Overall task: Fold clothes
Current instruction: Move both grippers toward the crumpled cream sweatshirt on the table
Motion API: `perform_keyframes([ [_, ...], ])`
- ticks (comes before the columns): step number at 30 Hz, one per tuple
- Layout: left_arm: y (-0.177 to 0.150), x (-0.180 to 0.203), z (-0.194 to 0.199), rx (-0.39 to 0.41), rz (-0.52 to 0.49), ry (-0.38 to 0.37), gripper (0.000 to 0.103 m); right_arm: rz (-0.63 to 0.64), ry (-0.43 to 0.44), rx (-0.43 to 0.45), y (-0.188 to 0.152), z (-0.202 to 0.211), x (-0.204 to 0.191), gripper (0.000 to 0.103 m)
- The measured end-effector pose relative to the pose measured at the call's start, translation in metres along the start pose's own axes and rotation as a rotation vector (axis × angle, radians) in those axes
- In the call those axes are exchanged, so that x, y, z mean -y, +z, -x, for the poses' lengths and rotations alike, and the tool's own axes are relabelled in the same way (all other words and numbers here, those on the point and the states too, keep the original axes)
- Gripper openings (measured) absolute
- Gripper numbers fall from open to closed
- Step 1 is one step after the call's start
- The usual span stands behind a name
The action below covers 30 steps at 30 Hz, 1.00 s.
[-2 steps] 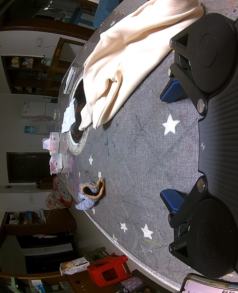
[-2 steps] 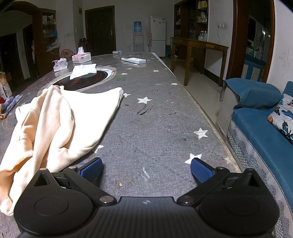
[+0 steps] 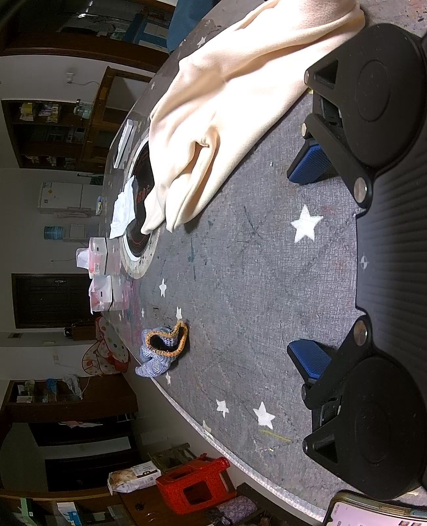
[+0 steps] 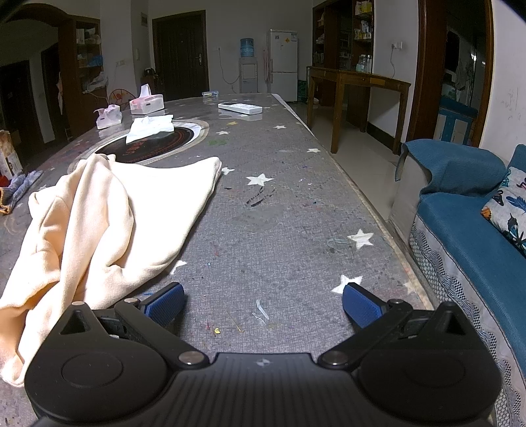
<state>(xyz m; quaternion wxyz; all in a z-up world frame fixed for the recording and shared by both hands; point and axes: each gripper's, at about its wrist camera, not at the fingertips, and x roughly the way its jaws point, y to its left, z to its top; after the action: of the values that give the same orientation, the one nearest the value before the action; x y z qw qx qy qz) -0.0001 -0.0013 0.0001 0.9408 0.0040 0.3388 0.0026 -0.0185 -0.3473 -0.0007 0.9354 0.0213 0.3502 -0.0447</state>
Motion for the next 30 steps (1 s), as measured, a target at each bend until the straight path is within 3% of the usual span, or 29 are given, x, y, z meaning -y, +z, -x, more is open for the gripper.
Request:
perform_keyframes([
  [6,-0.002,0.005,0.004,-0.011,0.013,0.028,0.103,0.025,0.049,-0.02,0.0,0.002,-0.001,0.103],
  [13,-0.011,0.012,0.017,-0.022,0.024,0.037,0.103,0.025,0.062,-0.001,-0.019,0.032,-0.007,0.103],
  [18,-0.017,0.019,0.028,-0.041,0.028,0.026,0.103,0.008,0.137,0.001,-0.022,0.043,-0.008,0.103],
  [30,-0.024,0.039,0.048,-0.066,0.021,0.0,0.103,0.036,0.186,0.015,-0.037,0.071,-0.022,0.103],
])
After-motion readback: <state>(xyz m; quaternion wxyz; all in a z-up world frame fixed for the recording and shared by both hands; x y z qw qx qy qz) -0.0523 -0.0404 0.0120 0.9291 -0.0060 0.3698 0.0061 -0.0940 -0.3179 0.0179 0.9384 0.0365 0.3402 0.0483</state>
